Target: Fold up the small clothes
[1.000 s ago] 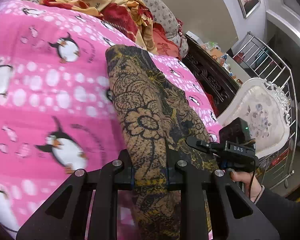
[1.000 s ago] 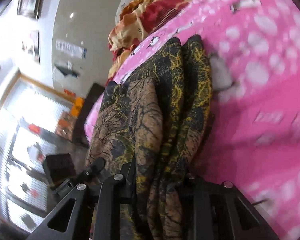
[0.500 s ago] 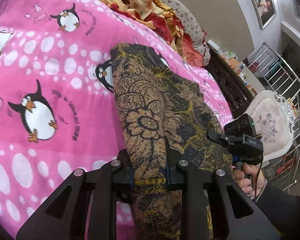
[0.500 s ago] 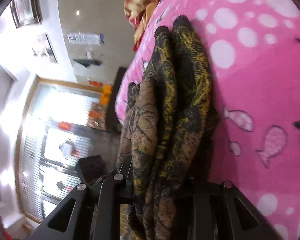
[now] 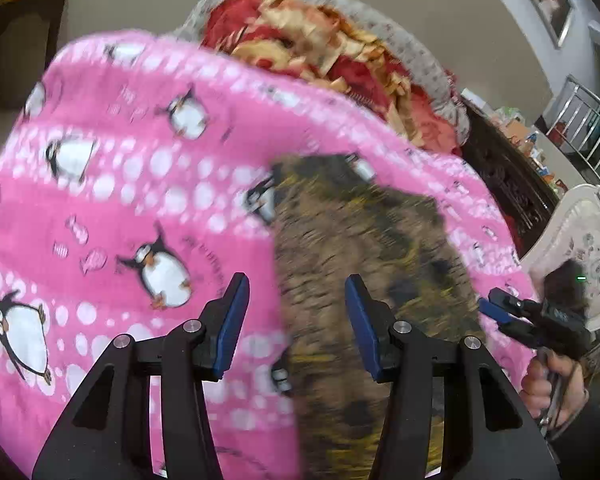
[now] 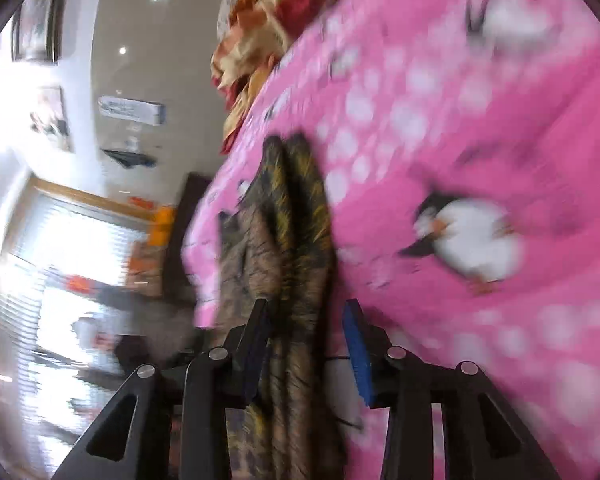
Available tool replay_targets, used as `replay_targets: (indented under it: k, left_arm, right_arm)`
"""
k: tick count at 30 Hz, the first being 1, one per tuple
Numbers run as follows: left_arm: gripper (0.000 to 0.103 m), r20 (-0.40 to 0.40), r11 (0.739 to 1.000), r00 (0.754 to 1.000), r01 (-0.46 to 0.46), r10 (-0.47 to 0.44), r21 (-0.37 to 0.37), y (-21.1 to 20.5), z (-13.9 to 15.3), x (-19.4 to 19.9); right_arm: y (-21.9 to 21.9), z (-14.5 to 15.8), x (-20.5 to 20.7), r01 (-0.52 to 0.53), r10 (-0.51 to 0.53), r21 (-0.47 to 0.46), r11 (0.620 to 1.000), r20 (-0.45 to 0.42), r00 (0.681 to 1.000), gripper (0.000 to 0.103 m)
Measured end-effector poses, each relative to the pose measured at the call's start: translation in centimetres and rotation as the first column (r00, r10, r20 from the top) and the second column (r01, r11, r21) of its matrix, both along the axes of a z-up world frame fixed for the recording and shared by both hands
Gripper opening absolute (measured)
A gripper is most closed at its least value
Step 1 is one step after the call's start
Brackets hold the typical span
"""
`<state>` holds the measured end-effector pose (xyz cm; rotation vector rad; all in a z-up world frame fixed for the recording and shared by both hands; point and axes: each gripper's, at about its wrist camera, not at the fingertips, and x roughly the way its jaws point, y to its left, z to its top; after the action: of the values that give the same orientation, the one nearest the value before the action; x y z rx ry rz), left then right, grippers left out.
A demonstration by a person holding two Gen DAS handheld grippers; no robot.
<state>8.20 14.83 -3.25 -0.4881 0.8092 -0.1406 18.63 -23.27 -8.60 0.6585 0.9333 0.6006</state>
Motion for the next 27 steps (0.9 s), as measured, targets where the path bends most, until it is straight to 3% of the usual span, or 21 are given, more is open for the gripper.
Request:
replay_targets:
  k: [3,5,6,8,11,12,13,16,27]
  left_arm:
    - [0.048,0.027,1.0,1.0,-0.017,0.017,0.015,-2.3,0.8,0.6]
    - [0.048,0.02,0.998,0.998,-0.055,0.054,0.041,-3.7,0.7,1.7]
    - [0.048,0.009,0.997,0.997,-0.073,0.073,0.04,-3.8,0.6,2.1]
    - [0.048,-0.025,0.994,0.994,-0.108,0.108,0.022,-3.9,-0.3,2.8]
    - [0.052,-0.061,0.994,0.993,-0.095,0.099,0.053,-4.9,-2.8,3.4]
    - [0.052,-0.066,0.994,0.995,-0.073,0.079,0.081,-5.5,-3.9,3.4]
    - [0.052,-0.033,0.988,0.997,-0.066,0.072,0.139,-6.5,-4.4,2.8]
    - [0.056,-0.01,0.978,0.997,-0.072,0.075,0.197,-7.4,-4.1,2.7]
    - [0.056,-0.025,0.976,0.996,-0.075,0.082,0.206,-7.1,-4.5,3.5]
  right_arm:
    - [4.7,5.3,-3.1,-0.021,0.091,-0.267,0.964,0.253,0.963,0.036]
    - [9.8,6.9,-5.3,-0.063,0.251,-0.473,0.879,0.347,0.904,0.036]
    - [11.4,6.9,-6.1,-0.09,0.311,-0.523,0.848,0.351,0.883,0.036]
    - [13.9,5.5,-7.3,-0.216,0.419,-0.533,0.818,0.295,0.859,0.036]
    - [14.7,1.8,-8.6,-0.233,0.497,-0.683,0.693,0.218,0.84,0.03]
    - [13.6,0.7,-8.7,-0.225,0.498,-0.689,0.689,0.225,0.837,0.027]
    - [12.3,0.2,-8.8,-0.213,0.492,-0.676,0.706,0.251,0.834,0.027]
    - [9.6,-0.4,-8.5,-0.206,0.454,-0.621,0.757,0.272,0.849,0.023]
    - [10.6,-0.3,-8.1,-0.198,0.453,-0.621,0.759,0.283,0.845,0.025]
